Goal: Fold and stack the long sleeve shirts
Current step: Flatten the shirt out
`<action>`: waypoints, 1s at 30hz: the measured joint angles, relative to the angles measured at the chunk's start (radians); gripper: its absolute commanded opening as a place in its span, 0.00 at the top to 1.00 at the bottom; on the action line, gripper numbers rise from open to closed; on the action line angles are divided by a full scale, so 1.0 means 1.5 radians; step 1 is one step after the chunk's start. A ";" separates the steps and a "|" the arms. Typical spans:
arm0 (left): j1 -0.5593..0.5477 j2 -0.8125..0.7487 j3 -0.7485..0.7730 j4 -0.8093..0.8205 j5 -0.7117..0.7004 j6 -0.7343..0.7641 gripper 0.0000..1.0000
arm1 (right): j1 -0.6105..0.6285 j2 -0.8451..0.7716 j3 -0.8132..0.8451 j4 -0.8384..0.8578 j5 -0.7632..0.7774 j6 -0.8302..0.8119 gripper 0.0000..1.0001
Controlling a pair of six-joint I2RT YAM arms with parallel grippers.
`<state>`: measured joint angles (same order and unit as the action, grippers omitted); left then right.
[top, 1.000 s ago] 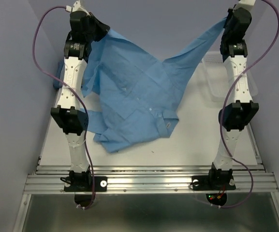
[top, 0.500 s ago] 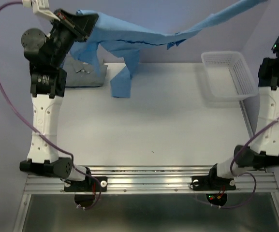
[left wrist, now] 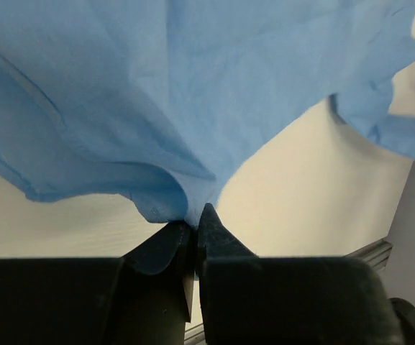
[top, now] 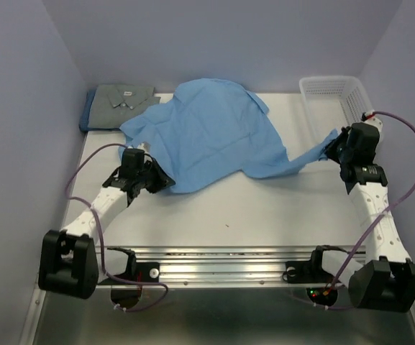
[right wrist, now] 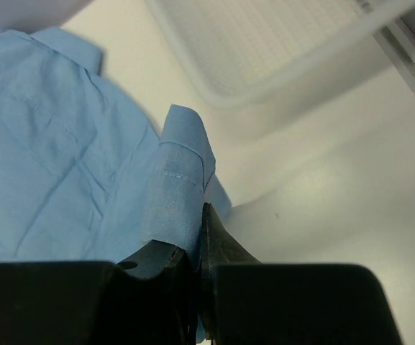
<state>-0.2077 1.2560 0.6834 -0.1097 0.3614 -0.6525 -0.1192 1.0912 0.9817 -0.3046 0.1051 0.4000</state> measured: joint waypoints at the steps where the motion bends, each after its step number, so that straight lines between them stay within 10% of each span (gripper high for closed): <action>1: -0.003 -0.043 -0.017 -0.010 -0.006 -0.002 0.85 | 0.000 -0.023 -0.011 -0.041 0.012 0.011 0.96; 21: -0.014 -0.315 -0.138 -0.199 -0.050 -0.075 0.74 | 0.001 -0.276 -0.061 -0.296 0.193 0.117 0.99; 25: -0.024 -0.339 -0.141 -0.244 -0.026 -0.093 0.02 | 0.001 -0.307 -0.002 -0.318 0.263 0.121 0.88; 29: -0.042 -0.345 -0.145 -0.270 -0.011 -0.111 0.01 | 0.001 -0.333 0.007 -0.343 0.295 0.132 0.65; 30: -0.046 -0.345 -0.143 -0.280 -0.012 -0.112 0.01 | 0.001 -0.341 0.007 -0.356 0.298 0.139 0.41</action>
<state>-0.2760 0.7387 0.4683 -0.5293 0.3439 -0.8200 -0.1181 0.5793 0.9916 -0.8391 0.5518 0.6079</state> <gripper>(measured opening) 0.986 0.303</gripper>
